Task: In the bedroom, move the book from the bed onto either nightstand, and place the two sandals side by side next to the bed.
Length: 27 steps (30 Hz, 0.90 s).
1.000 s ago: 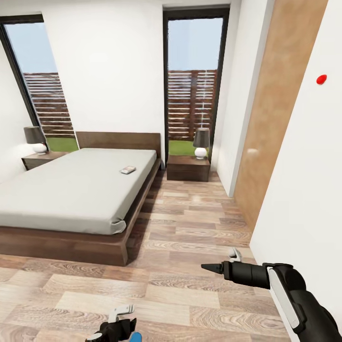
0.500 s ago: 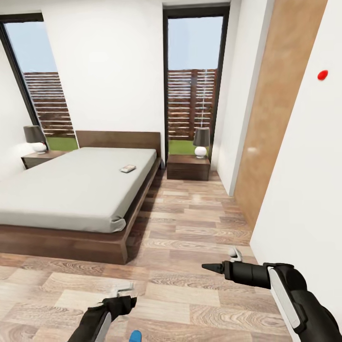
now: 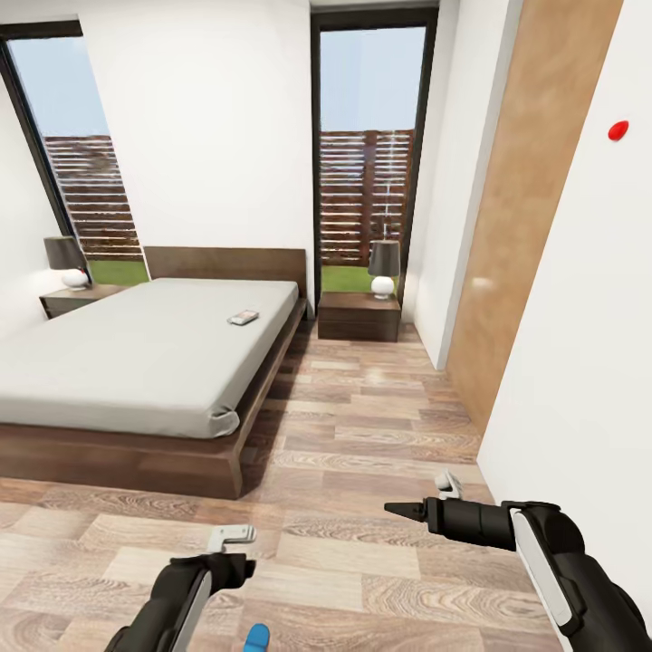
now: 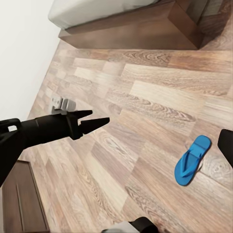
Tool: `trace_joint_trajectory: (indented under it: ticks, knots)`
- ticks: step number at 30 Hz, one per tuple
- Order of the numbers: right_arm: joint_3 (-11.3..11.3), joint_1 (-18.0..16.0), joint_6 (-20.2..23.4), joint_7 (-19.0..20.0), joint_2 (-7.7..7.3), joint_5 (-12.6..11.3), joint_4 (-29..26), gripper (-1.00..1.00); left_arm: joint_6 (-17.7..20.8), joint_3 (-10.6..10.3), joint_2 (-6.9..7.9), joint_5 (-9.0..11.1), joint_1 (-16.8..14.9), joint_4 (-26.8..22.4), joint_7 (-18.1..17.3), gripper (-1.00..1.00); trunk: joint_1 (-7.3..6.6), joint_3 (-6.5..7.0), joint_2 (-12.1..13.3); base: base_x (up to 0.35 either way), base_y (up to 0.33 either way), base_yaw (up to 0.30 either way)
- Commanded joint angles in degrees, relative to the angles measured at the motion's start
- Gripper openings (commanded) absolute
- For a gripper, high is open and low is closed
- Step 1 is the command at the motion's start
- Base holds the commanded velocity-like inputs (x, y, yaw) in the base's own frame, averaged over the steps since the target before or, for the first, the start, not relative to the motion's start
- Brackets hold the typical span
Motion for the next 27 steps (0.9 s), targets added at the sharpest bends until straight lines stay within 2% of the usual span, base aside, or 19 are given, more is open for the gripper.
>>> trace_joint_trajectory:
  ticks: [1, 8, 27]
  knots:
    - [-0.05, -0.04, 0.20, 0.34, -0.03, 0.17, -0.01, 1.00, 0.28, -0.02, -0.07, -1.43, -0.03, -0.09, 0.00, 1.00, 0.22, -0.24, -0.44, 0.000, 0.000, 0.000]
    - [-0.08, -0.04, 0.21, 0.34, -0.04, 0.19, -0.01, 1.00, 0.15, -0.04, -0.16, -2.37, -0.03, -0.10, 0.05, 1.00, 1.76, -1.50, -3.25, 0.000, 0.000, 0.000]
    - [-0.11, -0.04, 0.20, 0.34, -0.05, 0.19, -0.01, 1.00, 0.03, -0.12, -0.28, -2.47, -0.03, -0.11, -0.03, 1.00, 5.93, -4.91, -10.87, 0.000, 0.000, 0.000]
